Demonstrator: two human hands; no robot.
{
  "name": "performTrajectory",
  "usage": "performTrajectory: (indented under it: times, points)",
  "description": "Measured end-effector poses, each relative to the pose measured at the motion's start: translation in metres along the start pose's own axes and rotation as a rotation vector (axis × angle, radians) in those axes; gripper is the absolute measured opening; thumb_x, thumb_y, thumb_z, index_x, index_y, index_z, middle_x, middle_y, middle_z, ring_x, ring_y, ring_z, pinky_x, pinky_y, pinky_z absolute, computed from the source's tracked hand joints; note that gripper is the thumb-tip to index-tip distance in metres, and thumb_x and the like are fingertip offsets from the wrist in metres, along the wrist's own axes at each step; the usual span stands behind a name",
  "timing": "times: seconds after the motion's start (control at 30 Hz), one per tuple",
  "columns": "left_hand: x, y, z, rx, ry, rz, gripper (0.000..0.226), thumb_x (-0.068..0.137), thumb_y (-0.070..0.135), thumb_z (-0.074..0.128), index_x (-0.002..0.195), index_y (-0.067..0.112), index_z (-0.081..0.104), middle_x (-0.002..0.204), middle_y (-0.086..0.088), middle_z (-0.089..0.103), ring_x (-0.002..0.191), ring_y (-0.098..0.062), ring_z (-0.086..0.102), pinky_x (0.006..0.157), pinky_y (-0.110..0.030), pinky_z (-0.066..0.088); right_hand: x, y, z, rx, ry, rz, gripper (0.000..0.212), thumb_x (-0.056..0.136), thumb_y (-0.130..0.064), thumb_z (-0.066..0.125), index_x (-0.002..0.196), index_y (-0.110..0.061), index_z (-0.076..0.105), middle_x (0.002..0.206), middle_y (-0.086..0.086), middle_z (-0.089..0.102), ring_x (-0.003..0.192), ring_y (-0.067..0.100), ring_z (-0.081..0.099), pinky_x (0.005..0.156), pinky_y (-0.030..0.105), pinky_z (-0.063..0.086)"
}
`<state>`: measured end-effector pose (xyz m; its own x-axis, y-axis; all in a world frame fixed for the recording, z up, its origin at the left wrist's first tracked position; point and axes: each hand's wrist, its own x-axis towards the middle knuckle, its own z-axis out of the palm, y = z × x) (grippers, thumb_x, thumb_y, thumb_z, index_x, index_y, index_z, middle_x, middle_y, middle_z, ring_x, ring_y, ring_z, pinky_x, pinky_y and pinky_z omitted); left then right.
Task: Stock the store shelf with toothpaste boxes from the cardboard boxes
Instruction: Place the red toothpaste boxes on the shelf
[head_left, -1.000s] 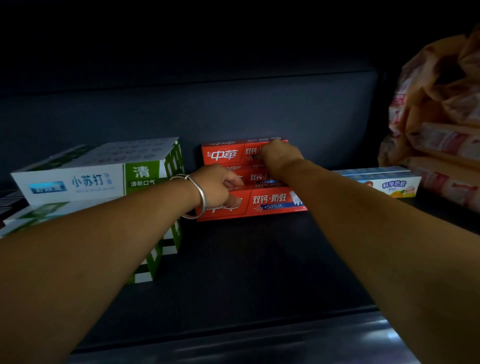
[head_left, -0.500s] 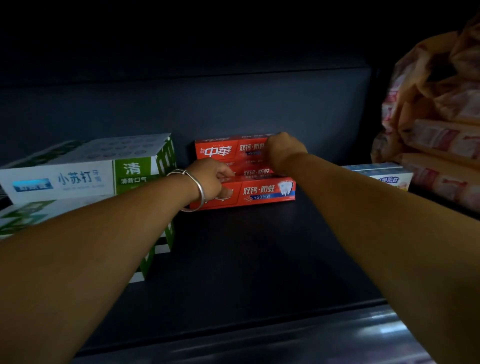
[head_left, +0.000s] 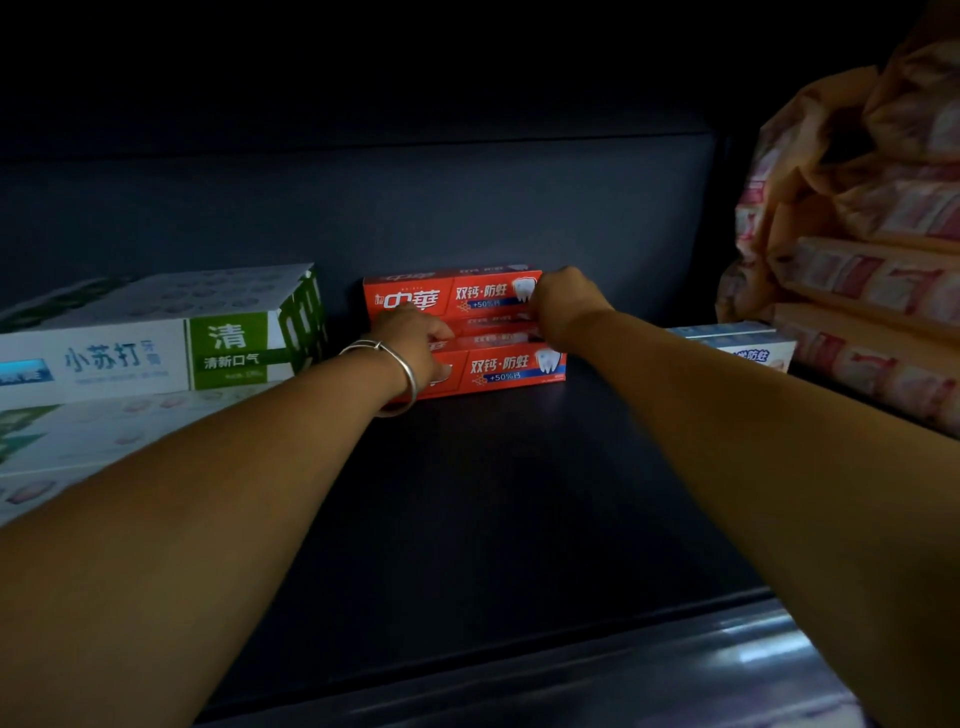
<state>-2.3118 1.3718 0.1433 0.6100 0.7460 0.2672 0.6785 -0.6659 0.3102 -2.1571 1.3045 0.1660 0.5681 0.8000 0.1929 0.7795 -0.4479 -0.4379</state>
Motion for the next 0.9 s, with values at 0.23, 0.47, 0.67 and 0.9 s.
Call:
performTrajectory:
  times: [0.23,0.47,0.67,0.9]
  points:
    - [0.007,-0.002,0.005,-0.061,0.077,-0.005,0.050,0.075,0.010,0.075,0.122,0.015,0.058,0.129,-0.005,0.050,0.119,-0.022,0.051,0.102,-0.032,0.042,-0.003,0.013,0.003,-0.243,-0.030,-0.080,0.040,0.094,-0.019,0.054,0.132,-0.008,0.045,0.128,0.011,0.053,0.115,0.025,0.056,0.095,0.035,0.047]
    - [0.009,-0.003,0.010,0.002,0.143,-0.028,0.048,0.074,0.014,0.077,0.120,0.020,0.062,0.131,-0.007,0.045,0.124,-0.028,0.043,0.107,-0.040,0.037,-0.007,0.018,0.000,-0.413,-0.017,-0.137,0.039,0.093,-0.020,0.057,0.129,-0.010,0.048,0.126,0.010,0.055,0.113,0.024,0.056,0.092,0.035,0.048]
    - [0.010,-0.002,0.011,0.031,0.157,-0.044,0.048,0.076,0.021,0.075,0.122,0.026,0.062,0.132,-0.005,0.046,0.128,-0.028,0.038,0.109,-0.042,0.032,-0.007,0.019,0.001,-0.462,0.018,-0.127,0.035,0.094,-0.023,0.055,0.126,-0.010,0.050,0.124,0.010,0.057,0.111,0.024,0.057,0.091,0.035,0.048]
    - [0.011,-0.003,0.013,0.042,0.161,-0.055,0.050,0.077,0.022,0.075,0.124,0.027,0.060,0.133,-0.007,0.046,0.129,-0.029,0.036,0.110,-0.045,0.031,-0.007,0.018,0.001,-0.494,0.038,-0.105,0.034,0.094,-0.023,0.055,0.126,-0.011,0.050,0.123,0.010,0.057,0.112,0.024,0.056,0.093,0.036,0.047]
